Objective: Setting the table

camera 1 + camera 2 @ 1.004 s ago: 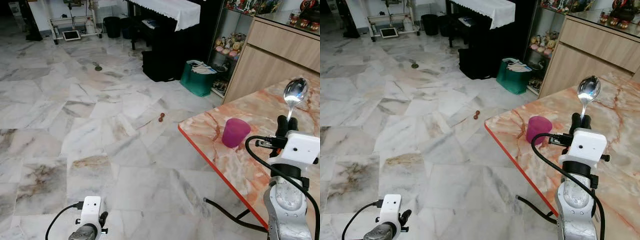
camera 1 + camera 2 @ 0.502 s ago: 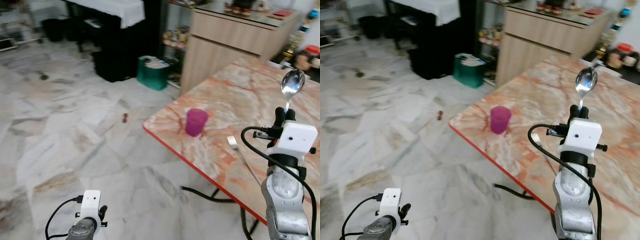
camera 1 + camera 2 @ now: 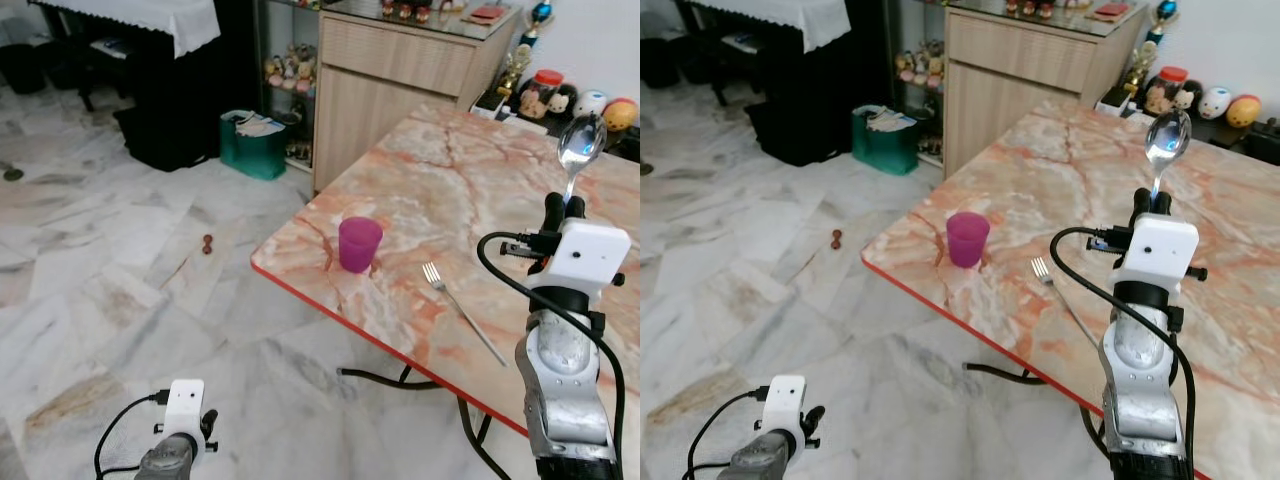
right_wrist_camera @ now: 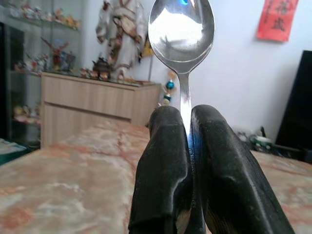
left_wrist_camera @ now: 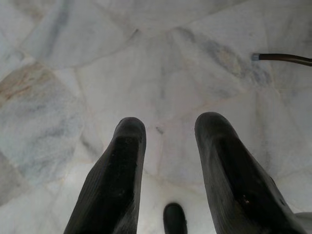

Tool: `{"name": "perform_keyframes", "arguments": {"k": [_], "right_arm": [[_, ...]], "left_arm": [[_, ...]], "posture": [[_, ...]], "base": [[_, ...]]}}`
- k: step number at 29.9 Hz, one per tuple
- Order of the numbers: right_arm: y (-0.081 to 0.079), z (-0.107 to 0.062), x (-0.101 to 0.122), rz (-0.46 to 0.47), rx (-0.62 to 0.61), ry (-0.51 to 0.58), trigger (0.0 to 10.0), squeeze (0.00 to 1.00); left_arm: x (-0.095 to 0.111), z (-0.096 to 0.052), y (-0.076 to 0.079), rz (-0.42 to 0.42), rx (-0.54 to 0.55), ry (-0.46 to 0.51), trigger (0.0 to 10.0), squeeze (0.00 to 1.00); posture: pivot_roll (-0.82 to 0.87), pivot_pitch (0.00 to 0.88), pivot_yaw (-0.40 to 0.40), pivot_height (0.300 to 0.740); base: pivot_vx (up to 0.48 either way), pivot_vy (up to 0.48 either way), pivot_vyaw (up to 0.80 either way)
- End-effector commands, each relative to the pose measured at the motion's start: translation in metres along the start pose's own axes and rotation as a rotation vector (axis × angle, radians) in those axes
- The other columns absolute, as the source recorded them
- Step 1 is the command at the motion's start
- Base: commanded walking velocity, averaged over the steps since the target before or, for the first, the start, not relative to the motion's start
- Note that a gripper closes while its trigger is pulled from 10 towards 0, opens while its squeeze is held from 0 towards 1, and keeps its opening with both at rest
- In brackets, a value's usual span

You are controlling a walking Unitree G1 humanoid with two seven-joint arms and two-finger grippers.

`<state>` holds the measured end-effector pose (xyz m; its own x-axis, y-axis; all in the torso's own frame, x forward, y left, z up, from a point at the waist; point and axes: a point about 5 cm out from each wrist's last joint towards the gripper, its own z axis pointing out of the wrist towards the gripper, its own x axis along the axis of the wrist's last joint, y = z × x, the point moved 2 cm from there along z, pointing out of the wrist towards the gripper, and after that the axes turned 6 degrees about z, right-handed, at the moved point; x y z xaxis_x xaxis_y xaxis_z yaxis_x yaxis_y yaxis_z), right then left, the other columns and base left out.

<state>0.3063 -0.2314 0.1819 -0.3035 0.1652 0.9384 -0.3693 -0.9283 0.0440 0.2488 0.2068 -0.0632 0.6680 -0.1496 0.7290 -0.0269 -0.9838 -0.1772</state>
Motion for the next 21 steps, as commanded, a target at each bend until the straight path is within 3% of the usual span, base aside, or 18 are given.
{"name": "perform_keyframes", "arguments": {"k": [1, 21], "right_arm": [[0.0014, 0.0036, 0.0026, 0.0, -0.005, 0.014, 10.0, 0.0], [0.0003, 0.009, 0.0026, 0.0, 0.004, 0.02, 10.0, 0.0]], "left_arm": [[0.0004, 0.0004, 0.0004, -0.001, 0.004, -0.007, 10.0, 0.0], [-0.0006, -0.0003, 0.0013, 0.002, 0.003, 0.001, 10.0, 0.0]], "posture": [[0.06, 0.0, -0.043, 0.74], [0.07, 0.0, -0.052, 0.74]], "base": [[0.0, 0.0, -0.77], [0.0, 0.0, -0.77]]}}
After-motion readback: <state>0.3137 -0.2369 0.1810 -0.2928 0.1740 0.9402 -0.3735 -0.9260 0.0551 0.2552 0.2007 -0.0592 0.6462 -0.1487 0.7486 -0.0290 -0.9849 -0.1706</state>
